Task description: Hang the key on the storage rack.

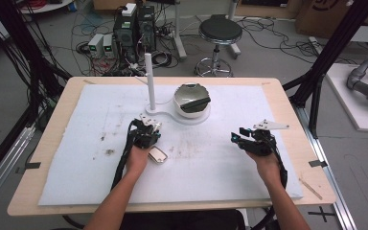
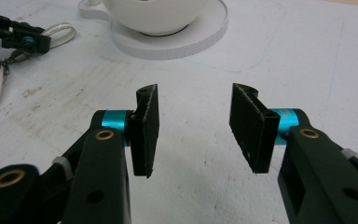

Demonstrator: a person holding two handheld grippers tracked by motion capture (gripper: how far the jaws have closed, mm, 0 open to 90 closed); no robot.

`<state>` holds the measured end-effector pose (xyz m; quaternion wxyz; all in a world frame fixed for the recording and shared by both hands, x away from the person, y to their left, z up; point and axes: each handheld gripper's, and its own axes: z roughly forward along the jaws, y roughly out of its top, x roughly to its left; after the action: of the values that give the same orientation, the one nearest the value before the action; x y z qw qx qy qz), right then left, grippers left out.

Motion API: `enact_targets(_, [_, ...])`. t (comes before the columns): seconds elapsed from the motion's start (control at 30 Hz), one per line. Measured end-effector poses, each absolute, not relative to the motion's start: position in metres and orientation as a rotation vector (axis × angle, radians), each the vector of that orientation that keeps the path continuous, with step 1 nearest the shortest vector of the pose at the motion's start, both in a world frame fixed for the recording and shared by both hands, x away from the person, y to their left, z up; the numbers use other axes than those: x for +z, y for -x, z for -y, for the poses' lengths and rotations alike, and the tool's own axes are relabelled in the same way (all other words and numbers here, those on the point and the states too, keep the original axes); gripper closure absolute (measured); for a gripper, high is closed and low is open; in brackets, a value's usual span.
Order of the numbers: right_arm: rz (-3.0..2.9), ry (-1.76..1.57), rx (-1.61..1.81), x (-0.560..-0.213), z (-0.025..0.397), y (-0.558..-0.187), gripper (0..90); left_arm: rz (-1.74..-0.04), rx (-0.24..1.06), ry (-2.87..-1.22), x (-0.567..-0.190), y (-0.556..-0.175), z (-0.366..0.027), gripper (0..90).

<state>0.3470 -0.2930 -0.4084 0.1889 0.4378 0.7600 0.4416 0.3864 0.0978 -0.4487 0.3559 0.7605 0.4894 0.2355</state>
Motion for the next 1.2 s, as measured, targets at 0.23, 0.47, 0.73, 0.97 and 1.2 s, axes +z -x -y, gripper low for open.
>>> enact_targets(0.23, [-2.128, -1.231, 1.245, -0.408, 0.296, -0.346, 53.8, -1.268, 0.544, -1.918, -0.448, -0.386, -0.104, 74.8])
enact_targets(0.47, [-2.117, -1.248, 1.244, -0.408, 0.3, -0.345, 53.8, -1.216, 0.423, -1.797, -0.441, -0.38, -0.117, 74.8])
enact_targets(0.73, [-2.115, -1.243, 1.247, -0.407, 0.3, -0.345, 53.8, -1.148, 0.332, -1.649, -0.422, -0.372, -0.139, 74.7])
enact_targets(0.97, [-2.114, -1.242, 1.249, -0.406, 0.299, -0.345, 53.8, -1.05, 0.277, -1.537, -0.397, -0.37, -0.158, 74.7])
enact_targets(1.2, [-2.107, -1.241, 1.254, -0.405, 0.299, -0.345, 53.8, -0.984, 0.265, -1.503, -0.376, -0.372, -0.164, 74.7])
